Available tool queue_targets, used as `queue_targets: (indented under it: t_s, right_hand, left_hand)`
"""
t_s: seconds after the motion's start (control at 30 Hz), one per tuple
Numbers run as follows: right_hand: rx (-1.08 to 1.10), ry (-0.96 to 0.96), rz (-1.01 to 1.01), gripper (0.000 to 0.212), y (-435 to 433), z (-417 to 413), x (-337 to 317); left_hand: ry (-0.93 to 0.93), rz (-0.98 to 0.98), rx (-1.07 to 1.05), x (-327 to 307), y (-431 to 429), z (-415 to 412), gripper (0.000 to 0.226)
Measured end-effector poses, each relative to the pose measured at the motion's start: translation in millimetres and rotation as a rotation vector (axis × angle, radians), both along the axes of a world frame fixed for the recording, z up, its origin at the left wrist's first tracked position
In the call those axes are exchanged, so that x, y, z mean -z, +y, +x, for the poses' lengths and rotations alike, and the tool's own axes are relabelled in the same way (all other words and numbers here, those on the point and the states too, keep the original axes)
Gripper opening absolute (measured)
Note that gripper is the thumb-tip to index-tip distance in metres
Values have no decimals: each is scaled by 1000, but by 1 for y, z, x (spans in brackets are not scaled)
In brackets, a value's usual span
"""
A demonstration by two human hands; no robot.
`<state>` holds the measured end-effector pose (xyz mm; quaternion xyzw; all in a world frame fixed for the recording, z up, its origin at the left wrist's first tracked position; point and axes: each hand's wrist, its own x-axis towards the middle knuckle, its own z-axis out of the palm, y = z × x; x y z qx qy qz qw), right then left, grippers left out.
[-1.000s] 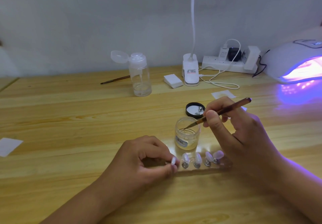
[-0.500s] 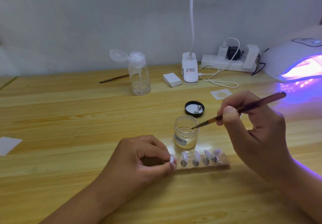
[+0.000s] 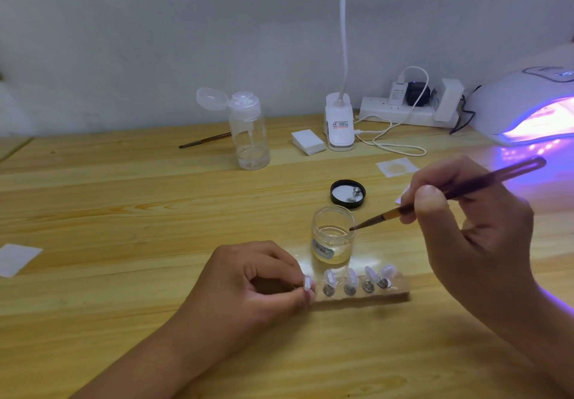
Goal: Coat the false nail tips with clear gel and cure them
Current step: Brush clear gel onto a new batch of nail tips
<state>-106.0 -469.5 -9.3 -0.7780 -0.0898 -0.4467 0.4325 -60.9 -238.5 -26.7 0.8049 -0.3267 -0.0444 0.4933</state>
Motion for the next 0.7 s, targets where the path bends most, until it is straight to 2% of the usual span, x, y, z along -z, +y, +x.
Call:
queue_targets:
  t_s: [0.47,0.7]
  right_hand:
    - [-3,-16,-23,16,1,-2,1]
    - [25,-78,-24,21,-4,-4,0]
  left_hand:
    - [-24,-4,-23,0,2,0,11]
    - [-135,66,-56,-1,2,-5,3]
